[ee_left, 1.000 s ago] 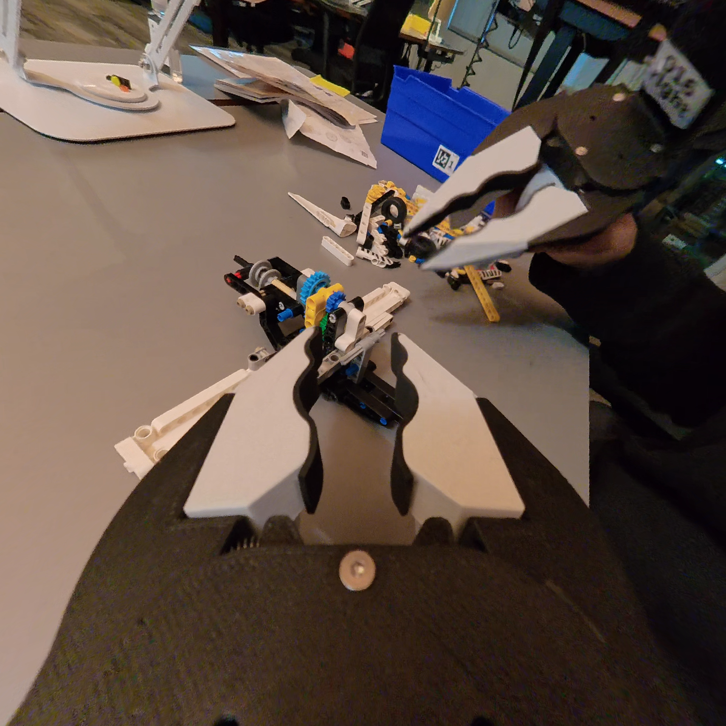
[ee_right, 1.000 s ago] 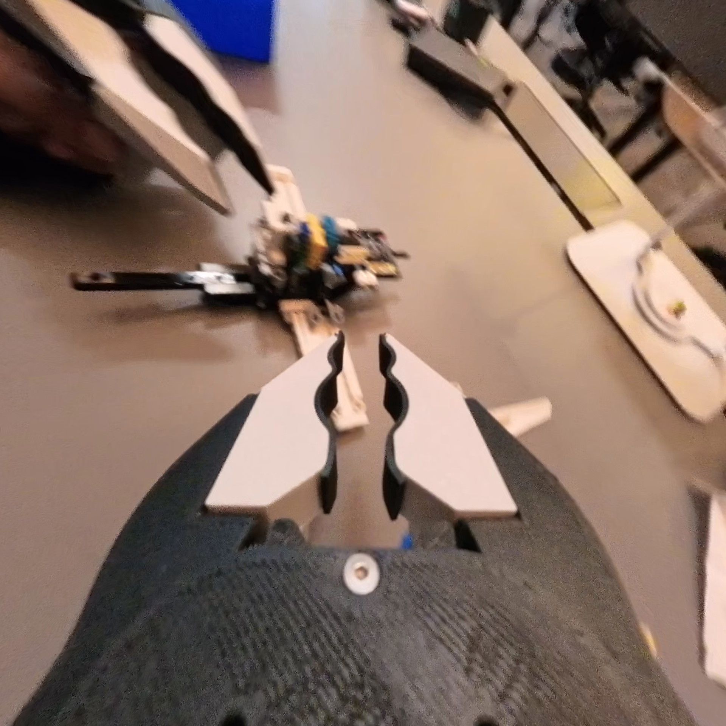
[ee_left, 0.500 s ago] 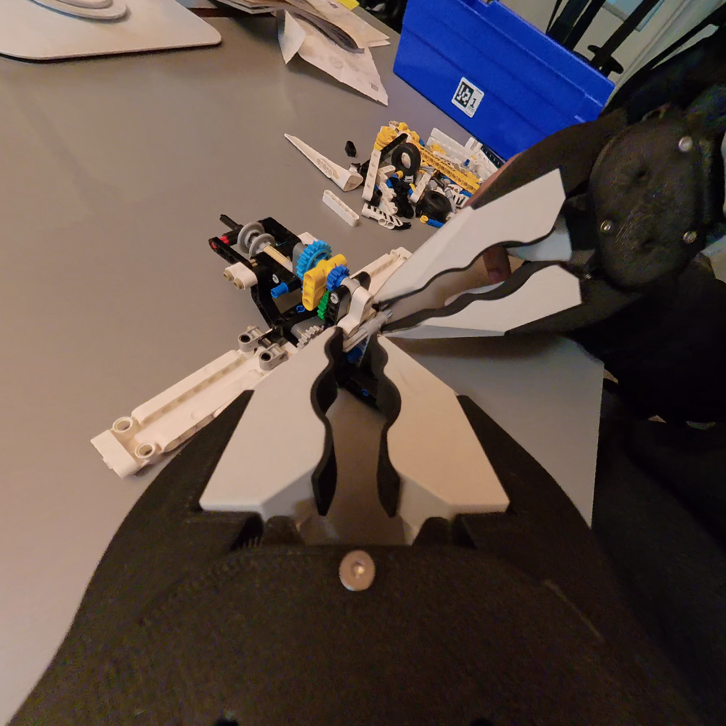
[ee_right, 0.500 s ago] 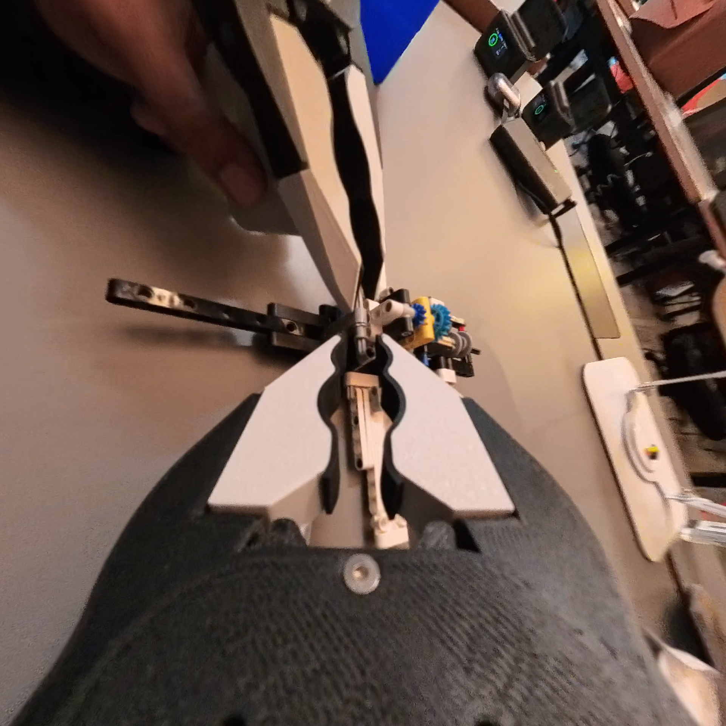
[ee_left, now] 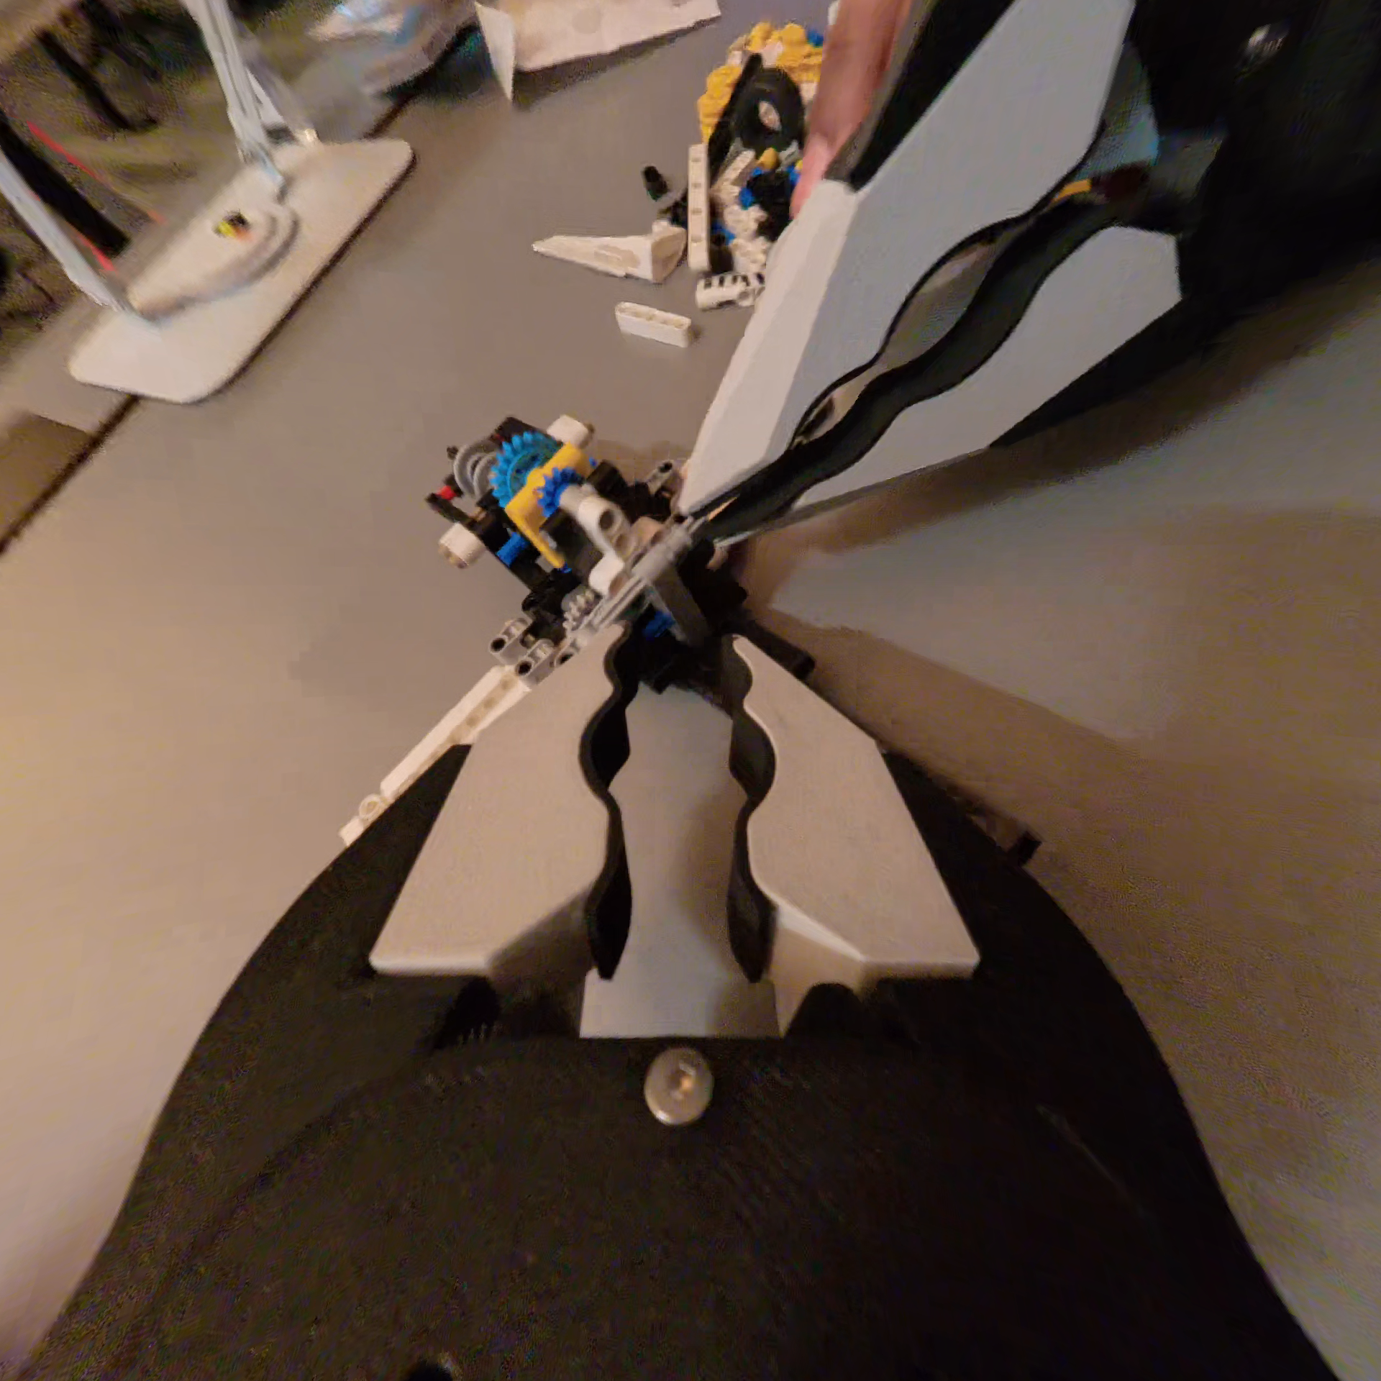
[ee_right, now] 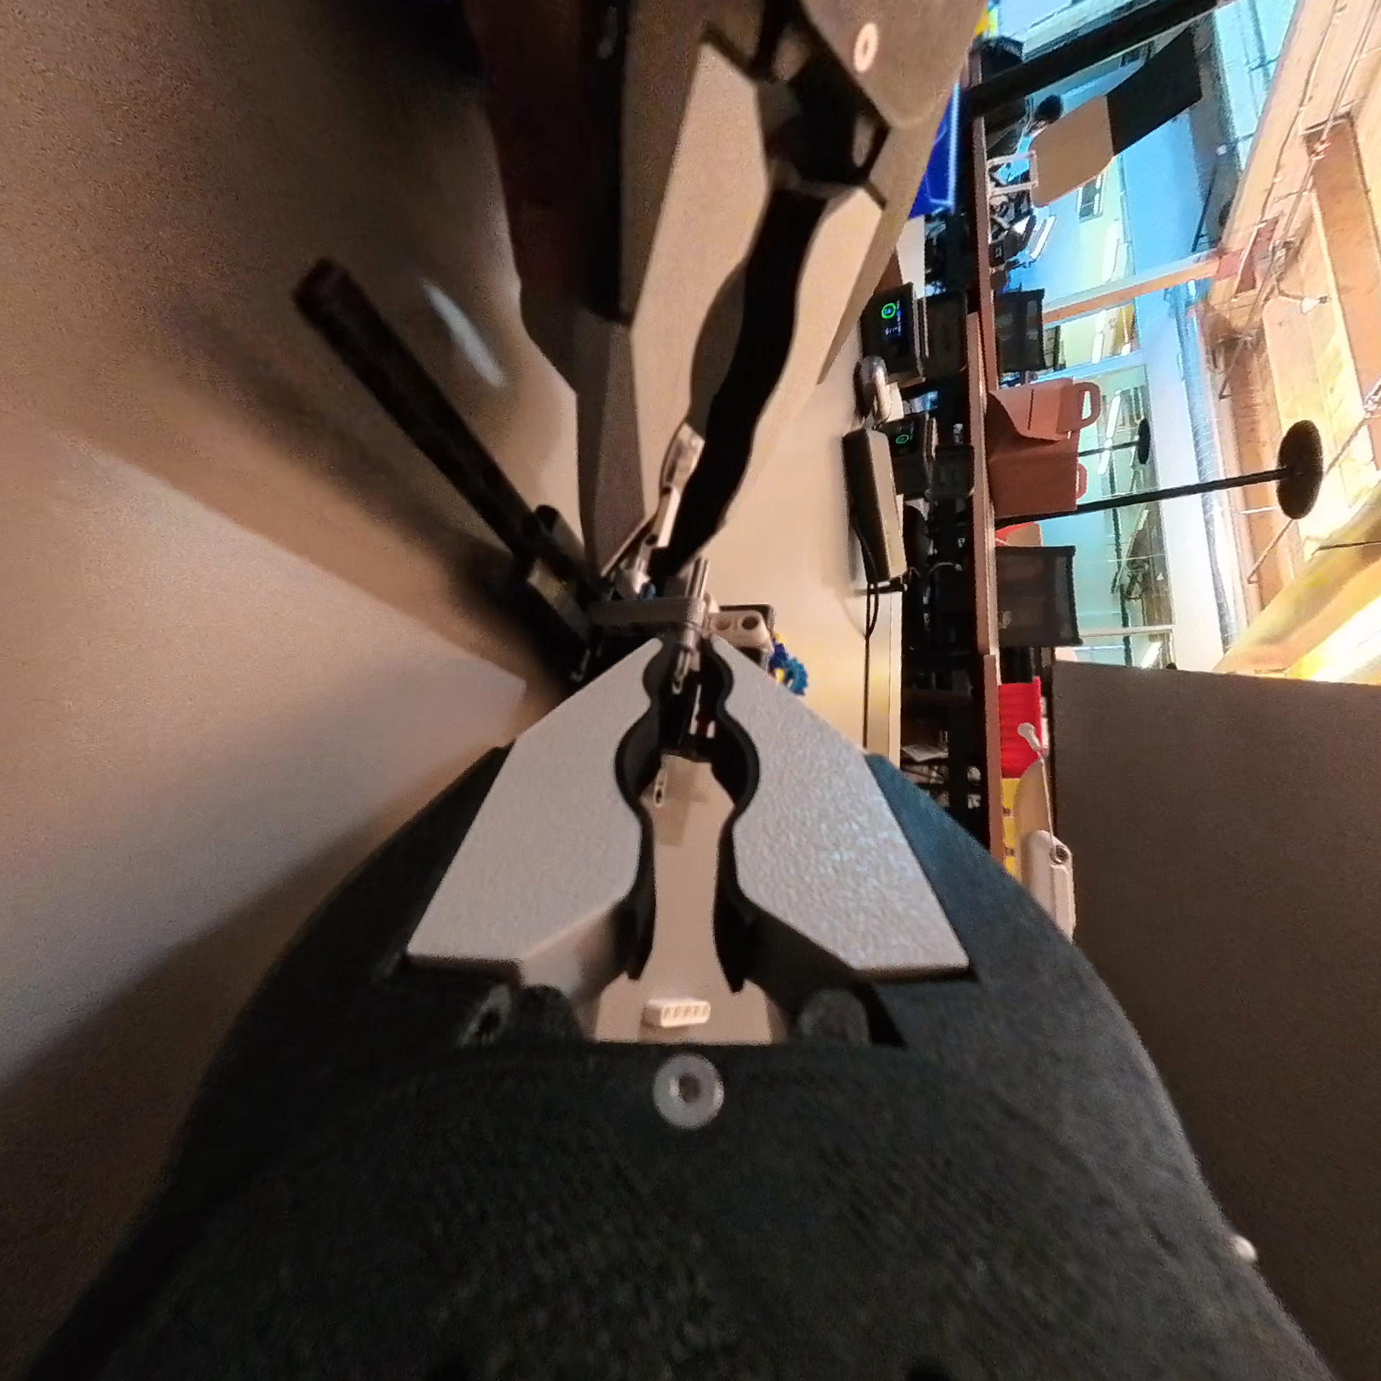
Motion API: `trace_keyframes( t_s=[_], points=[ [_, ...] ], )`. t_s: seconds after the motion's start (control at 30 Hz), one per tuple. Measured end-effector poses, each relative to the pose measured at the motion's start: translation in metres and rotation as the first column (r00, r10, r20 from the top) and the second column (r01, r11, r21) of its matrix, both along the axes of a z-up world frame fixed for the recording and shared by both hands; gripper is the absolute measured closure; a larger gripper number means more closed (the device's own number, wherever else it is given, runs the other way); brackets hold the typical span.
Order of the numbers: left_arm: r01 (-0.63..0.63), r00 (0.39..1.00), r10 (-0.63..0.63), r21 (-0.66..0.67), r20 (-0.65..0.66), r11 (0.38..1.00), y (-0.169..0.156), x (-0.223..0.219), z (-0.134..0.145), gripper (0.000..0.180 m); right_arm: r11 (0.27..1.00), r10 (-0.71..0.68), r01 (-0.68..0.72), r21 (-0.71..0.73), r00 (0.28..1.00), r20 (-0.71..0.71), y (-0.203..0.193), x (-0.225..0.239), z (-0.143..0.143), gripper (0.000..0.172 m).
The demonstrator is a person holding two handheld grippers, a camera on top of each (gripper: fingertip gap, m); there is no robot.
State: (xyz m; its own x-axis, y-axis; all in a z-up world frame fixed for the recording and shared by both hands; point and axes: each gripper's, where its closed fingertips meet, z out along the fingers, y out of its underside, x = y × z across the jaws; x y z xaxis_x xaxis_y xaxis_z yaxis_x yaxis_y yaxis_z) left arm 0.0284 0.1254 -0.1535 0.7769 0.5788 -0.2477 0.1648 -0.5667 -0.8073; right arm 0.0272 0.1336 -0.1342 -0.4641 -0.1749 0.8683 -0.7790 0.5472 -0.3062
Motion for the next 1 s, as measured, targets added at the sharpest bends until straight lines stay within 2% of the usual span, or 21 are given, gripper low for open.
trace_keyframes(
  t_s=[0.1,0.23,0.37,0.47,0.57,0.73,1.0],
  points=[
    [0.016,0.998,-0.013,0.061,-0.053,0.998,0.003,0.0,0.014,0.163,1.0,-0.002,0.002,-0.002,1.0,0.003,0.0,-0.003,0.0,0.168],
    [0.02,0.989,-0.003,0.108,-0.15,0.994,-0.008,-0.004,0.037,0.166,1.0,-0.003,0.003,-0.006,1.0,0.013,-0.001,-0.004,0.001,0.167],
    [0.026,0.987,-0.033,-0.044,-0.158,0.999,-0.018,-0.014,0.021,0.174,1.0,-0.008,0.01,-0.025,0.998,0.066,-0.003,-0.005,0.003,0.166],
    [0.072,0.985,-0.077,-0.04,-0.156,0.997,-0.012,-0.016,0.023,0.173,0.999,-0.025,0.03,-0.037,0.991,0.133,-0.003,-0.006,0.004,0.165],
    [0.098,0.971,-0.127,-0.148,-0.204,0.984,-0.012,-0.017,0.018,0.173,0.998,-0.038,0.049,-0.051,0.978,0.203,-0.004,-0.005,0.007,0.165],
    [0.104,0.966,-0.148,-0.205,-0.214,0.973,-0.009,-0.017,0.008,0.168,0.995,-0.048,0.071,-0.066,0.952,0.302,-0.008,-0.003,0.006,0.165],
    [0.059,0.943,-0.14,-0.264,-0.301,0.963,-0.008,-0.021,0.009,0.177,0.994,-0.089,0.104,-0.038,0.954,0.286,-0.01,-0.009,-0.003,0.167]
  ],
)
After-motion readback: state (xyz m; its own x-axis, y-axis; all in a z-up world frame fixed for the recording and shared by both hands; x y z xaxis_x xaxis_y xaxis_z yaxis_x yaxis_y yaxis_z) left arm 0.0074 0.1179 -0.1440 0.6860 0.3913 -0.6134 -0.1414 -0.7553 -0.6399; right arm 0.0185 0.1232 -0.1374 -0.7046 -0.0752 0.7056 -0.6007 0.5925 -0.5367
